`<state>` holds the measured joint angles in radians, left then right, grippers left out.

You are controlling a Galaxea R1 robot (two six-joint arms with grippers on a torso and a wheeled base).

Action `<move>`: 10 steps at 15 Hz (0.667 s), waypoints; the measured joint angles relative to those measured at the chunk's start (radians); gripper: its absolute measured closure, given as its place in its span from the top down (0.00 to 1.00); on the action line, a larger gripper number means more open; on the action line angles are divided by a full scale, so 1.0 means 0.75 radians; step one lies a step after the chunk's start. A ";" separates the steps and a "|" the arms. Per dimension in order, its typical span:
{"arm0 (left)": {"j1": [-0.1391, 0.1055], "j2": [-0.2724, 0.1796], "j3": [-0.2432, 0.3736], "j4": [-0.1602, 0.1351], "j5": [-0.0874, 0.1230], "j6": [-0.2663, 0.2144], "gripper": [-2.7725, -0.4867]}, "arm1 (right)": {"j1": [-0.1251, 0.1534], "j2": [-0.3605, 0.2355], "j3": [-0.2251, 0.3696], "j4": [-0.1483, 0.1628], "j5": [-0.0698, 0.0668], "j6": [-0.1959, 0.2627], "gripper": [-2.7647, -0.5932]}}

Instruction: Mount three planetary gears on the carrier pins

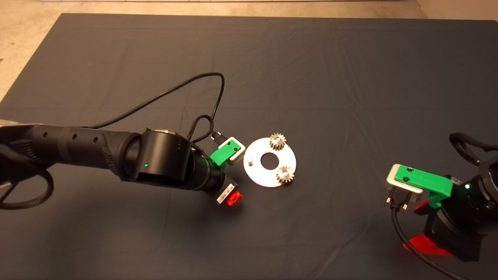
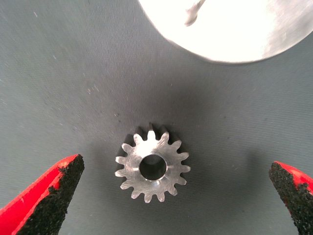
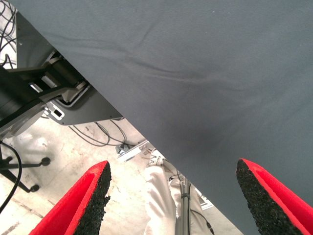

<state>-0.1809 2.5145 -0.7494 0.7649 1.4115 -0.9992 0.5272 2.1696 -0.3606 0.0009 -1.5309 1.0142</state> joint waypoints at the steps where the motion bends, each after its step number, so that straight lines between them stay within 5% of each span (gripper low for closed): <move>1: 0.012 -0.001 -0.001 0.004 0.000 0.006 0.99 | -0.001 -0.005 0.000 0.000 0.000 0.000 0.60; 4: 0.054 -0.001 -0.001 0.016 -0.010 0.019 0.99 | -0.001 -0.013 0.000 0.000 0.000 0.000 0.60; 10: 0.056 -0.002 -0.003 0.051 -0.013 0.022 0.95 | 0.000 -0.024 0.001 0.000 0.000 -0.001 0.60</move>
<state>-0.1385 2.5128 -0.7513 0.8028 1.4019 -0.9823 0.5272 2.1519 -0.3598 0.0009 -1.5306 1.0136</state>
